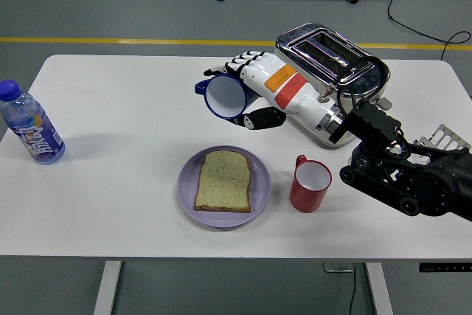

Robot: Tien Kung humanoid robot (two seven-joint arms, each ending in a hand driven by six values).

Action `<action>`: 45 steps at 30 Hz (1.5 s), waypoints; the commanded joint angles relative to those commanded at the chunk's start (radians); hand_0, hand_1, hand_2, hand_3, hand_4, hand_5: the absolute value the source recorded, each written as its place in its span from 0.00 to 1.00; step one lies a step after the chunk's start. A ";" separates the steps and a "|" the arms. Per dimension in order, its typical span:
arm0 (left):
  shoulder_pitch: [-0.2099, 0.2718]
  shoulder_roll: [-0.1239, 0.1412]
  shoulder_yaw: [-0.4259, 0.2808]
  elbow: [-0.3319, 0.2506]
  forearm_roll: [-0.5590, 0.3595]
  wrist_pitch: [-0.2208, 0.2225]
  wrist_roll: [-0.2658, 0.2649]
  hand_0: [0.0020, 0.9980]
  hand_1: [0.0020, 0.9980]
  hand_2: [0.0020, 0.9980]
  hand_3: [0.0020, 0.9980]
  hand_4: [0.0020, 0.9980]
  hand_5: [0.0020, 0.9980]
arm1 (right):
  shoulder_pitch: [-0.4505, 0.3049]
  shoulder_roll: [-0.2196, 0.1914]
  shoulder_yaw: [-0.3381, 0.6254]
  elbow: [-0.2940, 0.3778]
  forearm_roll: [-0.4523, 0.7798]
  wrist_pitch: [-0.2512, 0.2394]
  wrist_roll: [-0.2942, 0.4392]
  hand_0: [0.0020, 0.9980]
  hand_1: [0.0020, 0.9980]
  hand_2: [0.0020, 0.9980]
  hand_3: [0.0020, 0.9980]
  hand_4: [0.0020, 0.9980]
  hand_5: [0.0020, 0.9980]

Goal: Pick up the cup,pour liquid into bread,place the cup on the desk

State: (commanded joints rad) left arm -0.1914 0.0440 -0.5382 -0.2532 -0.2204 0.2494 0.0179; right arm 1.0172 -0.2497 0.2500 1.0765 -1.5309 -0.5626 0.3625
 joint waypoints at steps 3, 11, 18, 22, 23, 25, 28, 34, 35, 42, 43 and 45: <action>0.001 0.000 -0.003 0.000 0.004 0.000 0.001 0.69 0.76 0.77 0.61 0.40 1.00 | -0.006 -0.005 0.008 0.009 0.026 0.018 0.005 0.48 0.47 0.56 0.57 0.65 0.00; 0.002 -0.001 -0.011 0.001 0.017 0.001 0.005 0.69 0.76 0.77 0.61 0.40 1.00 | -0.033 -0.028 0.037 0.069 0.200 0.145 -0.004 0.48 0.47 0.56 0.57 0.65 0.00; 0.003 -0.001 -0.006 0.001 0.010 -0.001 0.003 0.69 0.76 0.77 0.61 0.40 1.00 | -0.050 -0.046 0.064 0.123 0.308 0.191 -0.048 0.47 0.47 0.56 0.57 0.66 0.00; 0.001 -0.001 0.000 0.001 -0.001 -0.002 0.000 0.69 0.76 0.77 0.61 0.40 1.00 | -0.058 -0.059 0.081 0.155 0.379 0.228 -0.085 0.47 0.47 0.56 0.57 0.66 0.00; 0.001 -0.001 0.002 0.002 -0.004 -0.003 -0.001 0.69 0.76 0.77 0.61 0.40 1.00 | -0.059 -0.060 0.085 0.159 0.392 0.235 -0.093 0.47 0.46 0.56 0.57 0.66 0.00; 0.001 -0.001 0.005 0.002 -0.009 -0.003 -0.002 0.69 0.76 0.77 0.61 0.40 1.00 | -0.061 -0.062 0.093 0.166 0.408 0.242 -0.115 0.47 0.46 0.56 0.57 0.66 0.00; 0.001 -0.001 0.006 0.002 -0.011 -0.003 -0.002 0.69 0.76 0.77 0.61 0.40 1.00 | -0.067 -0.063 0.108 0.175 0.427 0.255 -0.145 0.47 0.46 0.56 0.57 0.66 0.00; 0.002 -0.002 0.011 0.002 -0.018 -0.003 -0.004 0.69 0.76 0.77 0.61 0.40 1.00 | -0.085 -0.071 0.138 0.215 0.482 0.299 -0.204 0.46 0.46 0.56 0.57 0.67 0.00; 0.003 -0.002 0.013 0.002 -0.020 -0.004 -0.005 0.69 0.76 0.77 0.61 0.40 1.00 | -0.090 -0.074 0.149 0.227 0.502 0.308 -0.219 0.46 0.46 0.56 0.57 0.67 0.00; 0.000 -0.004 0.017 0.003 -0.034 -0.003 -0.007 0.69 0.76 0.77 0.61 0.40 1.00 | -0.112 -0.077 0.196 0.261 0.574 0.318 -0.259 0.45 0.46 0.56 0.57 0.67 0.00; 0.001 -0.004 0.016 0.003 -0.033 -0.003 -0.007 0.69 0.76 0.77 0.61 0.40 1.00 | -0.117 -0.077 0.201 0.264 0.576 0.317 -0.260 0.45 0.46 0.56 0.57 0.67 0.00; 0.007 -0.004 0.015 0.003 -0.030 -0.003 -0.007 0.69 0.76 0.77 0.61 0.40 1.00 | -0.132 -0.080 0.215 0.275 0.585 0.316 -0.264 0.45 0.46 0.56 0.57 0.67 0.00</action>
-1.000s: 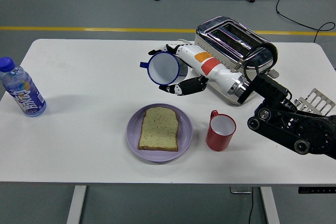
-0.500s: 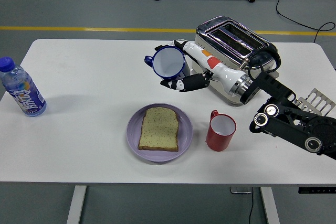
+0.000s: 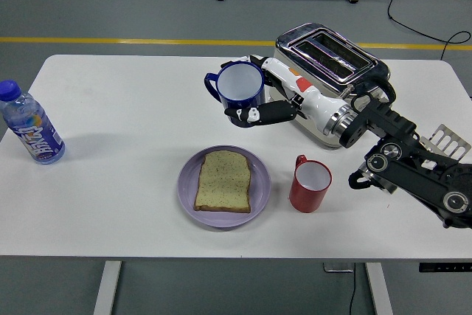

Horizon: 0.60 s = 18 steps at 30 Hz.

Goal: Pick up the cup,pour liquid into bread,place the cup on the desk

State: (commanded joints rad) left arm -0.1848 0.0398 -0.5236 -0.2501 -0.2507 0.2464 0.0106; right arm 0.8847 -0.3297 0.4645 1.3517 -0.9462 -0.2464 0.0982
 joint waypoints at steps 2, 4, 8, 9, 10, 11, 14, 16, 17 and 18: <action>0.004 0.001 -0.001 -0.001 0.004 0.000 0.000 0.69 0.76 0.77 0.61 0.40 1.00 | -0.015 -0.005 0.015 0.011 0.012 0.001 -0.006 0.45 0.46 0.56 0.57 0.67 0.00; 0.003 0.002 -0.001 -0.001 0.007 0.000 0.000 0.69 0.76 0.77 0.61 0.40 1.00 | -0.032 -0.015 0.040 0.027 0.029 0.003 -0.019 0.45 0.46 0.56 0.57 0.67 0.00; 0.003 0.003 -0.001 0.000 0.006 -0.002 -0.001 0.69 0.76 0.77 0.61 0.40 1.00 | -0.060 -0.034 0.084 0.048 0.062 0.008 -0.044 0.46 0.46 0.56 0.57 0.67 0.00; 0.004 0.003 -0.001 0.000 0.007 -0.002 -0.001 0.69 0.76 0.77 0.61 0.40 1.00 | -0.067 -0.038 0.095 0.052 0.069 0.009 -0.050 0.46 0.46 0.56 0.57 0.67 0.00; 0.004 0.003 -0.001 0.000 0.007 -0.002 -0.001 0.69 0.76 0.77 0.61 0.40 1.00 | -0.070 -0.040 0.099 0.054 0.073 0.009 -0.053 0.46 0.46 0.56 0.57 0.67 0.00; 0.004 0.003 -0.001 0.000 0.007 -0.002 -0.001 0.69 0.76 0.77 0.61 0.40 1.00 | -0.083 -0.048 0.116 0.059 0.085 0.011 -0.060 0.46 0.46 0.56 0.57 0.67 0.00; 0.005 0.003 -0.001 0.000 0.007 -0.002 -0.002 0.69 0.76 0.77 0.61 0.40 1.00 | -0.111 -0.066 0.150 0.067 0.109 0.012 -0.075 0.45 0.46 0.56 0.57 0.67 0.00; 0.005 0.003 -0.003 0.000 0.010 -0.002 -0.001 0.69 0.76 0.77 0.61 0.40 1.00 | -0.135 -0.082 0.183 0.072 0.123 0.012 -0.084 0.45 0.46 0.56 0.57 0.67 0.00; 0.005 0.003 -0.003 0.000 0.010 -0.002 0.000 0.69 0.76 0.77 0.61 0.40 1.00 | -0.143 -0.087 0.193 0.073 0.125 0.012 -0.087 0.45 0.46 0.56 0.57 0.67 0.00; 0.005 0.003 -0.004 0.000 0.011 -0.002 0.000 0.69 0.76 0.77 0.61 0.40 1.00 | -0.151 -0.091 0.201 0.074 0.127 0.012 -0.089 0.45 0.46 0.56 0.57 0.67 0.00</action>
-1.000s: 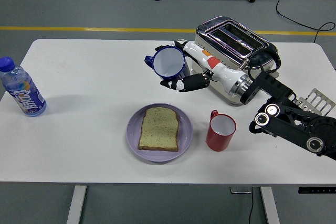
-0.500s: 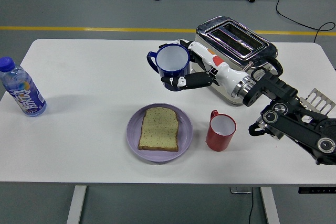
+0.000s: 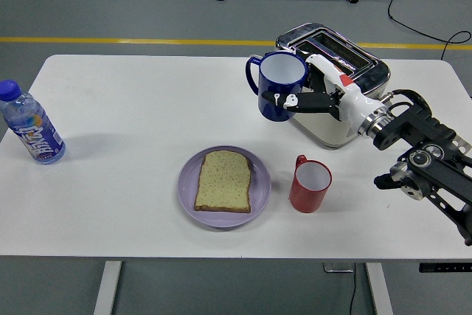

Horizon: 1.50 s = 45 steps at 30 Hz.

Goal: Pick up the cup,pour liquid into bread,place the cup on the desk

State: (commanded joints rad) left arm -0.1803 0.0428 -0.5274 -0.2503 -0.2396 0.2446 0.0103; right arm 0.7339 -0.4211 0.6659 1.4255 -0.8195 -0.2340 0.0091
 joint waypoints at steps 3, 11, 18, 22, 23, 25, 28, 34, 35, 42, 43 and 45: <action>-0.001 0.000 -0.001 0.000 0.002 0.000 0.000 0.69 0.76 0.77 0.61 0.40 1.00 | -0.029 -0.017 0.038 0.004 0.004 0.004 -0.008 0.45 0.46 0.56 0.57 0.67 0.00; -0.002 -0.001 0.002 0.001 -0.005 -0.002 -0.004 0.69 0.76 0.77 0.61 0.40 1.00 | -0.107 -0.058 0.150 0.032 0.017 0.005 -0.026 0.45 0.46 0.56 0.57 0.67 0.00; -0.002 -0.003 0.000 0.002 -0.002 -0.003 -0.003 0.69 0.76 0.77 0.61 0.40 1.00 | -0.181 -0.087 0.245 0.071 -0.006 -0.008 -0.020 0.45 0.45 0.56 0.57 0.67 0.00; -0.005 -0.002 0.003 0.002 -0.006 -0.006 -0.005 0.69 0.76 0.77 0.61 0.40 1.00 | -0.236 -0.102 0.300 0.080 -0.031 -0.027 -0.001 0.45 0.45 0.56 0.57 0.66 0.00; -0.006 -0.002 0.003 0.003 -0.006 -0.006 -0.006 0.69 0.76 0.77 0.61 0.40 1.00 | -0.256 -0.105 0.317 0.080 -0.042 -0.036 0.010 0.45 0.45 0.56 0.57 0.66 0.00; -0.007 -0.002 0.004 0.003 -0.008 -0.007 -0.006 0.69 0.76 0.77 0.61 0.40 1.00 | -0.291 -0.108 0.343 0.078 -0.054 -0.052 0.030 0.45 0.45 0.56 0.57 0.66 0.00; -0.008 -0.003 0.003 0.004 -0.009 -0.007 -0.006 0.69 0.76 0.77 0.61 0.40 1.00 | -0.336 -0.112 0.375 0.076 -0.071 -0.056 0.036 0.45 0.45 0.56 0.57 0.66 0.00; -0.010 -0.004 0.002 0.004 -0.007 -0.008 -0.005 0.69 0.76 0.77 0.61 0.40 1.00 | -0.410 -0.123 0.421 0.073 -0.094 -0.055 0.055 0.45 0.45 0.56 0.57 0.66 0.00; -0.010 -0.004 0.002 0.004 -0.007 -0.008 -0.006 0.69 0.76 0.77 0.61 0.40 1.00 | -0.425 -0.124 0.433 0.070 -0.104 -0.054 0.063 0.45 0.45 0.56 0.57 0.66 0.00; -0.011 -0.005 0.001 0.004 -0.006 -0.008 -0.005 0.69 0.76 0.77 0.61 0.40 1.00 | -0.488 -0.127 0.476 0.050 -0.148 -0.057 0.114 0.45 0.45 0.56 0.57 0.66 0.00; -0.012 -0.004 0.002 0.003 -0.007 -0.008 -0.005 0.69 0.76 0.77 0.61 0.40 1.00 | -0.499 -0.125 0.481 0.046 -0.152 -0.058 0.117 0.45 0.45 0.56 0.57 0.66 0.00; -0.012 -0.005 0.002 0.003 -0.007 -0.008 -0.005 0.69 0.76 0.77 0.61 0.40 1.00 | -0.511 -0.122 0.488 0.039 -0.156 -0.059 0.123 0.45 0.45 0.56 0.57 0.66 0.00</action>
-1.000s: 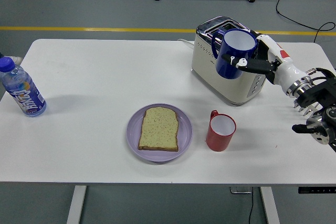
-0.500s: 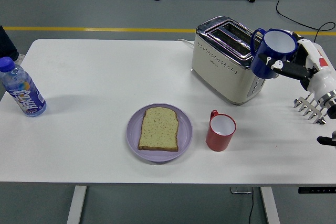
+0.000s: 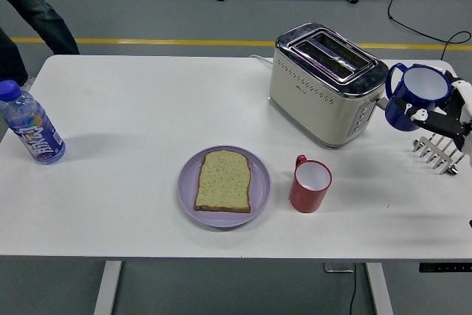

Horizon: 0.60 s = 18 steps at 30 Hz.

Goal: Pick up the cup,pour liquid into bread,place the cup on the desk

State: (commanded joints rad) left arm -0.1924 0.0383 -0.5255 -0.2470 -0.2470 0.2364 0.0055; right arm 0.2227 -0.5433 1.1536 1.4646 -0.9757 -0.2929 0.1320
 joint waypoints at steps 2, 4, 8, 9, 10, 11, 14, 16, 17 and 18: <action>-0.001 -0.001 -0.001 0.000 0.001 0.001 0.001 0.69 0.76 0.77 0.61 0.40 1.00 | -0.018 0.006 0.009 -0.014 -0.004 -0.004 0.017 0.45 0.45 0.56 0.57 0.66 0.00; -0.001 -0.001 -0.001 0.000 0.001 0.001 0.001 0.69 0.76 0.77 0.61 0.40 1.00 | -0.029 0.009 0.012 -0.026 -0.007 -0.007 0.031 0.45 0.45 0.56 0.57 0.66 0.00; -0.001 -0.003 -0.004 0.000 0.006 0.001 0.004 0.69 0.76 0.77 0.61 0.40 1.00 | -0.046 0.018 0.017 -0.056 -0.025 -0.004 0.061 0.46 0.45 0.56 0.57 0.66 0.00; -0.001 -0.003 -0.004 0.000 0.007 0.001 0.005 0.69 0.76 0.77 0.61 0.40 1.00 | -0.051 0.024 0.022 -0.067 -0.041 0.006 0.065 0.46 0.45 0.56 0.57 0.66 0.00; -0.001 -0.003 -0.005 0.000 0.008 0.001 0.005 0.69 0.76 0.77 0.61 0.40 1.00 | -0.053 0.026 0.024 -0.072 -0.048 0.011 0.066 0.46 0.45 0.56 0.57 0.66 0.00; -0.001 -0.004 -0.005 0.000 0.009 0.001 0.006 0.69 0.76 0.77 0.61 0.40 1.00 | -0.058 0.033 0.027 -0.082 -0.058 0.016 0.072 0.46 0.45 0.56 0.57 0.66 0.00; -0.001 -0.005 -0.007 0.000 0.011 0.001 0.006 0.69 0.76 0.77 0.61 0.40 1.00 | -0.065 0.046 0.026 -0.101 -0.074 0.023 0.082 0.46 0.46 0.56 0.57 0.66 0.00; -0.001 -0.006 -0.007 0.000 0.011 0.001 0.006 0.69 0.76 0.77 0.61 0.40 1.00 | -0.070 0.056 0.024 -0.114 -0.086 0.023 0.091 0.46 0.46 0.56 0.57 0.66 0.00; 0.000 -0.006 -0.008 0.000 0.013 0.001 0.007 0.69 0.76 0.77 0.61 0.40 1.00 | -0.073 0.062 0.022 -0.119 -0.089 0.023 0.095 0.46 0.46 0.56 0.57 0.66 0.00; 0.000 -0.006 -0.009 0.000 0.014 0.002 0.007 0.69 0.76 0.77 0.61 0.40 1.00 | -0.074 0.066 0.022 -0.124 -0.091 0.022 0.100 0.46 0.46 0.56 0.57 0.66 0.00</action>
State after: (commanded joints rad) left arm -0.1925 0.0319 -0.5349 -0.2472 -0.2326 0.2381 0.0128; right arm 0.1482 -0.4771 1.1752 1.3403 -1.0672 -0.2712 0.2322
